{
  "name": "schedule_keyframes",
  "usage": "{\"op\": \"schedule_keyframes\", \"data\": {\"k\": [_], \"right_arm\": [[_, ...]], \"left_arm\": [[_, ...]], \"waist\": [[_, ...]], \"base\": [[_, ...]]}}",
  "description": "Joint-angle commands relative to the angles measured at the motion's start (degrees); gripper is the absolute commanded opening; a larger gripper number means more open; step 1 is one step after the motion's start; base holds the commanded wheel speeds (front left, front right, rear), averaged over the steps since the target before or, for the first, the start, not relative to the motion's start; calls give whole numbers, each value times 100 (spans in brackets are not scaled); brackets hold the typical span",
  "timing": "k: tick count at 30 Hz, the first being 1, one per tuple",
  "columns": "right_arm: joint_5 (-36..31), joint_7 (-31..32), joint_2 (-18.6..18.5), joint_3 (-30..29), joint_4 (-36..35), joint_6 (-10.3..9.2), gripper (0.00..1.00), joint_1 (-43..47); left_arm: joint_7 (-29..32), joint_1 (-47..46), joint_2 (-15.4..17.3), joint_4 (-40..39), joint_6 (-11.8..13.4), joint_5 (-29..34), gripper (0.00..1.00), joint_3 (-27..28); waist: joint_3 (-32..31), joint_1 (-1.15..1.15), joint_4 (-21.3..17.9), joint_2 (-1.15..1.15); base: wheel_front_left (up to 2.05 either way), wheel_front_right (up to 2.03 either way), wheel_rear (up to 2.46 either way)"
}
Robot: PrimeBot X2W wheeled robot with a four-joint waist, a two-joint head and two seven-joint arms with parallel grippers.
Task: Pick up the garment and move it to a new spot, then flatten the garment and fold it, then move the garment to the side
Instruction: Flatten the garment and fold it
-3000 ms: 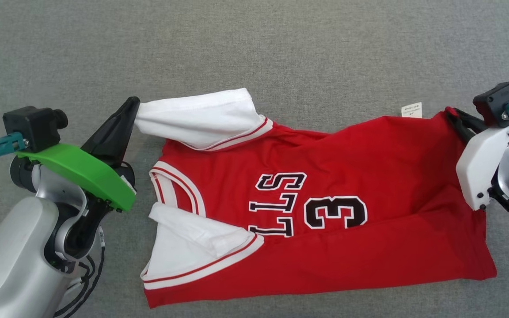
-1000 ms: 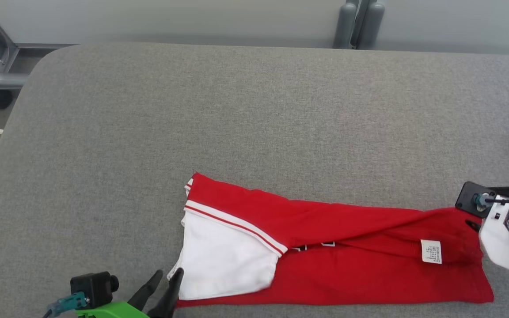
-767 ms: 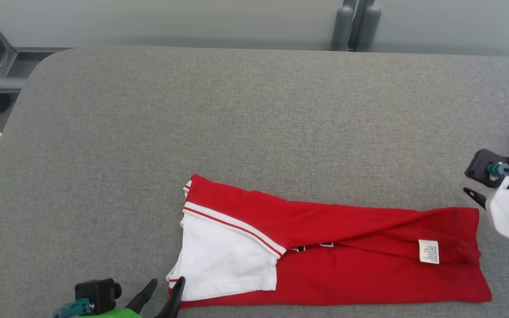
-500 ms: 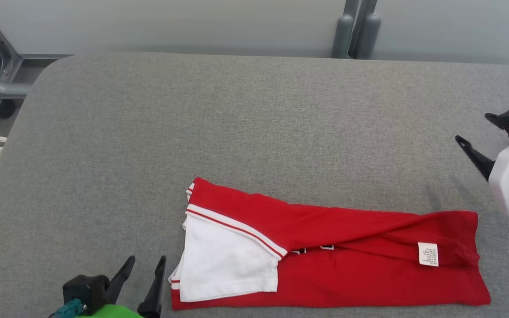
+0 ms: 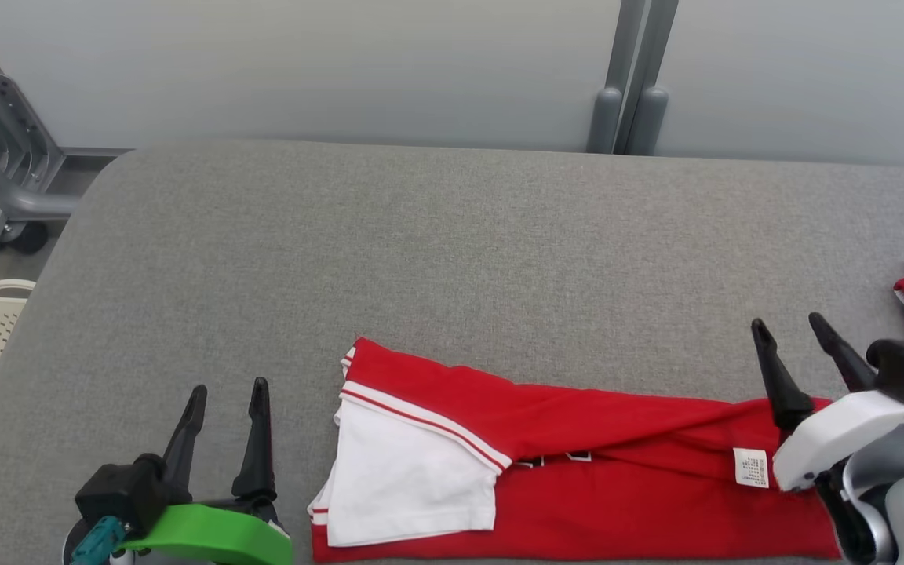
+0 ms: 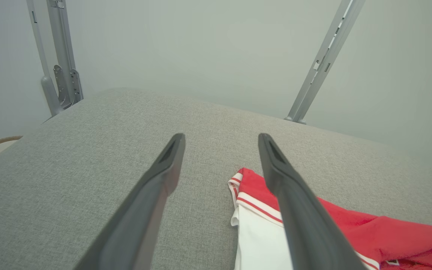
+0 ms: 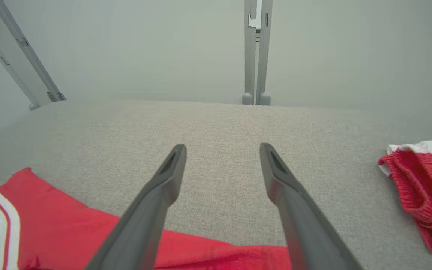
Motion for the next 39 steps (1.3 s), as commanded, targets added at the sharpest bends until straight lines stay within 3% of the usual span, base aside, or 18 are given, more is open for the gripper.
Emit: {"op": "schedule_keyframes", "data": {"k": [1, 6, 12, 23, 39], "right_arm": [[-54, 6, 226, -142, -100, -9, 100, 203], [-143, -56, 914, -506, -356, -8, 100, 549], [-288, -324, 1223, -522, -365, -8, 100, 723], [-606, -833, 1332, -488, 68, -8, 100, 962], [-561, -944, 1334, -419, 293, -8, 100, 797]], "left_arm": [[-19, 112, -137, -29, -76, 55, 100, 222], [-19, 329, -465, 101, -433, 454, 100, 866], [-13, 273, -519, 682, -842, 939, 100, 1014], [-13, -6, -559, 1604, -1190, 1386, 100, 967], [-14, 189, -749, 1524, -1330, 1409, 100, 1250]], "waist": [[-119, 0, 2, 0], [-316, 0, -25, 0], [-410, 0, -79, 0], [-427, 0, -239, 0], [-369, 0, -388, 0]], "base": [[0, 0, 0], [0, 0, 0], [0, 0, 0], [0, 0, 0], [0, 0, 0]]}}
